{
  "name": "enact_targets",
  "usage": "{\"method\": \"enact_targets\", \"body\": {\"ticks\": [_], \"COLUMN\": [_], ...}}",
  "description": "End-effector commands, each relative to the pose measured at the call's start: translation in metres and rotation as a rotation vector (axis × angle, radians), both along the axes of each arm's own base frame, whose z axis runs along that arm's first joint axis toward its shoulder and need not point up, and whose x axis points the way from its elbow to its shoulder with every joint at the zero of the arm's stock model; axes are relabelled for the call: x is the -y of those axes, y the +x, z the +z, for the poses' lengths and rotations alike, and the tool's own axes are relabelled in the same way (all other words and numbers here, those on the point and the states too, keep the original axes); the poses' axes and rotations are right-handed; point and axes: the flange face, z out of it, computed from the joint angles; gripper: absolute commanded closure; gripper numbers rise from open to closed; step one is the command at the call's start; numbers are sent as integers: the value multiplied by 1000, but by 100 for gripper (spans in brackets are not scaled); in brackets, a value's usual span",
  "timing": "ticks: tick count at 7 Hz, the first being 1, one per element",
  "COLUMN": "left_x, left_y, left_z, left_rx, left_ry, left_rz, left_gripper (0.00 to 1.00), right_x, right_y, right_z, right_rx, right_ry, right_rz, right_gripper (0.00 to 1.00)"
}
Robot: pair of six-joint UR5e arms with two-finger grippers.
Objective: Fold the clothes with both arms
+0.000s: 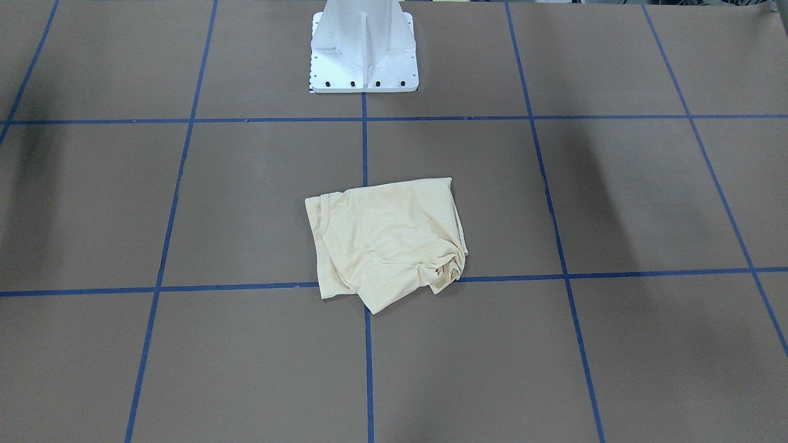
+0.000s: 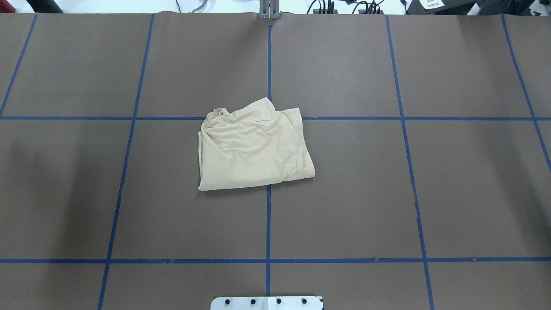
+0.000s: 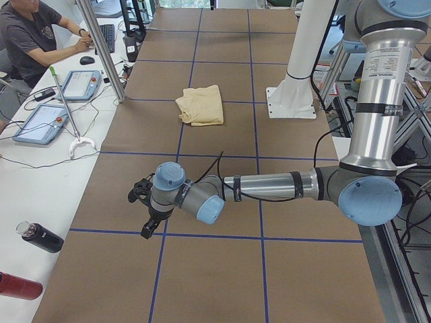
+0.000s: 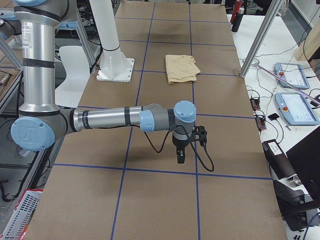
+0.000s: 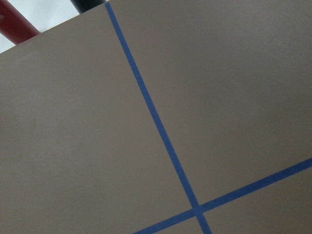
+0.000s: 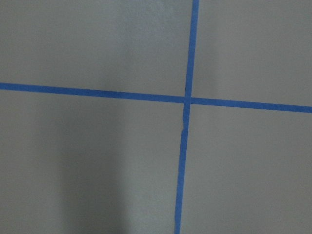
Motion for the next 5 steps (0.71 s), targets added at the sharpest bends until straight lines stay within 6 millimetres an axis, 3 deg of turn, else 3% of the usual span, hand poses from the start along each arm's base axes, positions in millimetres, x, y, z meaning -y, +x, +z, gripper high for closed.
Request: {"method": "enact_targets", "body": {"ticks": [1,2,4,5], "left_x": [-12,-17,-34,-45], "left_y": [-7,-8,-42,-47], "left_z": [-29,-25,-2,6], "left_rx": [27,41,-36,-43], "left_ry": [-102,-144,-189,-181], "left_rz": [40,107,126,140], "left_gripper": [0,0,0,0], "right_x": [-24,-27,-27,-28], "right_y": [10,10,11,11], "right_z": [18,21,21,23], "right_rx": [73,87,85,85], "right_ry": [-30,-40,-46,-51], "right_rz": [-1,2,10,10], "right_gripper": [0,0,0,0]}}
